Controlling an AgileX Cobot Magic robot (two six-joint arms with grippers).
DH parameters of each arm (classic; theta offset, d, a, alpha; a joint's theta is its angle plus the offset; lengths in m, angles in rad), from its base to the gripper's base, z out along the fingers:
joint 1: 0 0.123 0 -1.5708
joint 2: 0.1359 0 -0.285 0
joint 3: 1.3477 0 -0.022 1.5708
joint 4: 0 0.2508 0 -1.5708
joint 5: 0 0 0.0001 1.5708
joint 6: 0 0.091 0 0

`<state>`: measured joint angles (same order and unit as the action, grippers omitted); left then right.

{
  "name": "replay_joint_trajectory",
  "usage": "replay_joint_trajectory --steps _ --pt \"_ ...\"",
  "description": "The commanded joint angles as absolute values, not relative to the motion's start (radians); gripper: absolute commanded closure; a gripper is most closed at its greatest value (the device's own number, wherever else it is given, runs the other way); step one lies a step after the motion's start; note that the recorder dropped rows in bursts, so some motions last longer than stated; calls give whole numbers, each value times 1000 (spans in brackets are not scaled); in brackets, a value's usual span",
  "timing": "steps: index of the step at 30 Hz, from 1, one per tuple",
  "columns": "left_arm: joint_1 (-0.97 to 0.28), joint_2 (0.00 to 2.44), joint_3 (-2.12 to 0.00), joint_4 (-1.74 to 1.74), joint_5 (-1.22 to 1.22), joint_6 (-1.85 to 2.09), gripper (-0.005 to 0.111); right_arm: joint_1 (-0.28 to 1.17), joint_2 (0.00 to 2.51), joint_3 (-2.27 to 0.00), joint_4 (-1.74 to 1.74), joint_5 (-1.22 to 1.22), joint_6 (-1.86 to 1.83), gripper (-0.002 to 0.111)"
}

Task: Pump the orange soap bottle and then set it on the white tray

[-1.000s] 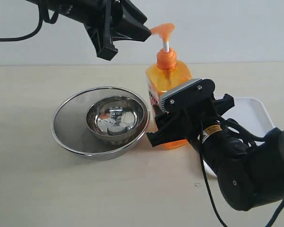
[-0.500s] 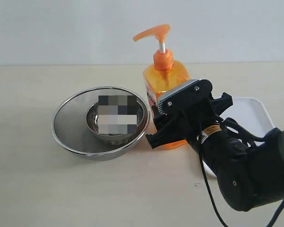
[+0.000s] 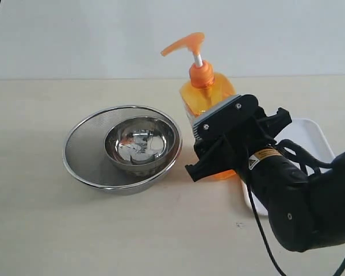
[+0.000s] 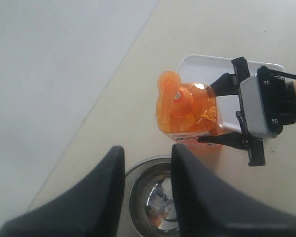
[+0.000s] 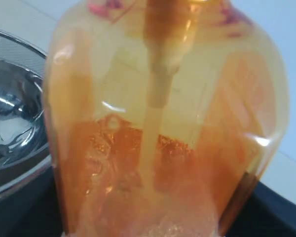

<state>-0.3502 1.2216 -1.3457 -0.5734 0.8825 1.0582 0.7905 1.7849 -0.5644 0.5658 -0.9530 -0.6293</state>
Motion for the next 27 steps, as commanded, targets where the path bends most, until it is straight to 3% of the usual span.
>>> replay_joint_trajectory --steps 1,7,27 --pt "-347 1217 -1337 -579 857 1061 77 788 1757 -561 569 -967 -679 92" --pt "-347 1217 -1337 -619 854 1061 77 788 1757 -572 566 -947 -693 105" --pt "-347 1217 -1337 -631 865 1003 77 788 1757 -582 571 -939 -741 104"
